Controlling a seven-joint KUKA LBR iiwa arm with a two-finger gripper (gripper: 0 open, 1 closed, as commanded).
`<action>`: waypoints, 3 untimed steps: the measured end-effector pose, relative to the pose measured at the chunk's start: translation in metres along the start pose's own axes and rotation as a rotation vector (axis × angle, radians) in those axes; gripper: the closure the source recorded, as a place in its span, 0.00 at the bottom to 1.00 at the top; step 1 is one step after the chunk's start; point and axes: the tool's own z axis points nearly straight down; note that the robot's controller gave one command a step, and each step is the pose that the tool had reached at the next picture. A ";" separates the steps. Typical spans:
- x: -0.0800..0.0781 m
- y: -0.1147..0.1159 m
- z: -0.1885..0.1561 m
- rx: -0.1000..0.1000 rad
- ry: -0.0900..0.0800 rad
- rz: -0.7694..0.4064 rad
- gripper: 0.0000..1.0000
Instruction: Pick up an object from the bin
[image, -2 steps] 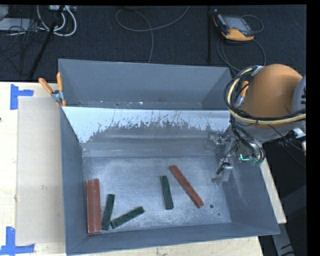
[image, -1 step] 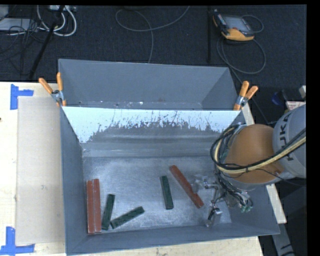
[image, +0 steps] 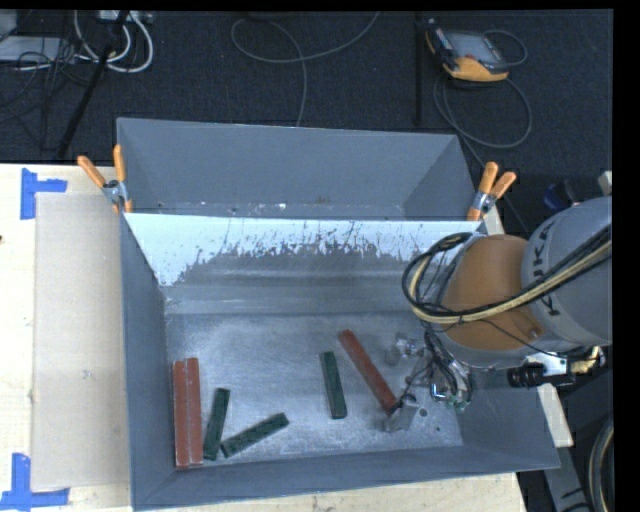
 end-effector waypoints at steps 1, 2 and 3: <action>0.017 0.028 0.000 0.001 0.004 0.406 0.00; 0.016 0.028 0.000 0.002 0.003 0.402 1.00; 0.013 0.051 -0.012 0.000 0.001 0.430 1.00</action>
Offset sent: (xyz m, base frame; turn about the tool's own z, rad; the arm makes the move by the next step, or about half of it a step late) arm -0.0090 0.0301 0.0010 0.4070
